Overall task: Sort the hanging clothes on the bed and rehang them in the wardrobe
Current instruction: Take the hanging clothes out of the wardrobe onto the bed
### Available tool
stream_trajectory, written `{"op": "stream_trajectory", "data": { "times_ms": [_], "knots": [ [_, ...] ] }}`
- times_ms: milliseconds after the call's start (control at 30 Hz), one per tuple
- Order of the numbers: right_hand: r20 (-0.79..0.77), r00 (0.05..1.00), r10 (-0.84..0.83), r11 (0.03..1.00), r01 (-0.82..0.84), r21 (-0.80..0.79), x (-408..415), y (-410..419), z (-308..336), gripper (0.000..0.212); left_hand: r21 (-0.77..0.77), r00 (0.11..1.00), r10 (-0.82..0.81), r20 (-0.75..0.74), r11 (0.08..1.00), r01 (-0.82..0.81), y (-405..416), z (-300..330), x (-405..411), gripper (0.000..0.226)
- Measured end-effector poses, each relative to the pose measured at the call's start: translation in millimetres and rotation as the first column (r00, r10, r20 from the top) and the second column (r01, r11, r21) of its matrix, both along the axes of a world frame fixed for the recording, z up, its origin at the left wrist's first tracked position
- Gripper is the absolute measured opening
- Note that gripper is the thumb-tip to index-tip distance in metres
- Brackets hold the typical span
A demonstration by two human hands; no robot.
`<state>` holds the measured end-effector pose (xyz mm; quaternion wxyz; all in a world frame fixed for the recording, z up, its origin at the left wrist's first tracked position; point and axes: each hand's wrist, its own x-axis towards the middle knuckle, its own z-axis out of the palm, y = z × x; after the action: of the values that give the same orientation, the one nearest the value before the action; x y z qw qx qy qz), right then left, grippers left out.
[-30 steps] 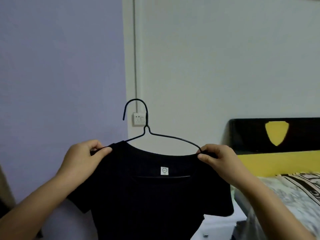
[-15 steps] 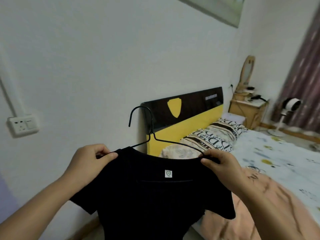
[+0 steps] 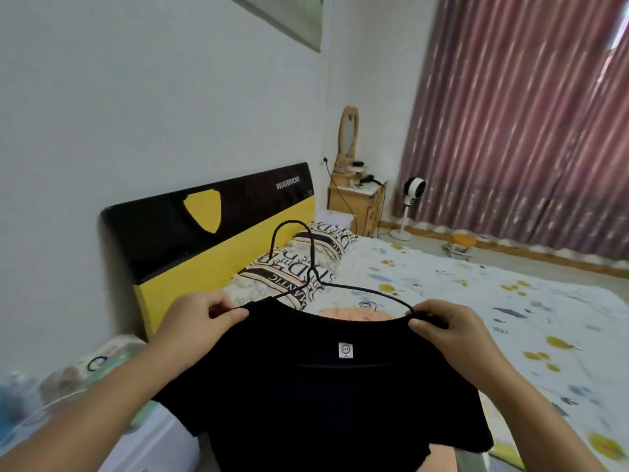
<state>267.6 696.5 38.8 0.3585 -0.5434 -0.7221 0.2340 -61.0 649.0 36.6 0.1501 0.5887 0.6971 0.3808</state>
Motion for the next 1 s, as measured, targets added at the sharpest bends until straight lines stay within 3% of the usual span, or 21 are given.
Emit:
{"op": "stream_trajectory", "data": {
  "times_ms": [433,800,1000],
  "knots": [
    [0.021,0.984,-0.174,0.976,0.175,-0.131,72,71,-38,0.018,-0.108,0.987,-0.158,-0.034,0.982,0.154,138,-38,71,0.017],
    [0.049,0.957,-0.286,0.935,0.29,-0.204,68,199,-76,0.032,-0.199,0.954,-0.287,-0.088,0.943,0.266,306,-78,76,0.017],
    [0.072,0.936,-0.345,0.893,0.351,-0.283,71,265,-110,0.027,-0.234,0.935,-0.34,-0.103,0.922,0.31,387,-112,85,0.016]
  ]
}}
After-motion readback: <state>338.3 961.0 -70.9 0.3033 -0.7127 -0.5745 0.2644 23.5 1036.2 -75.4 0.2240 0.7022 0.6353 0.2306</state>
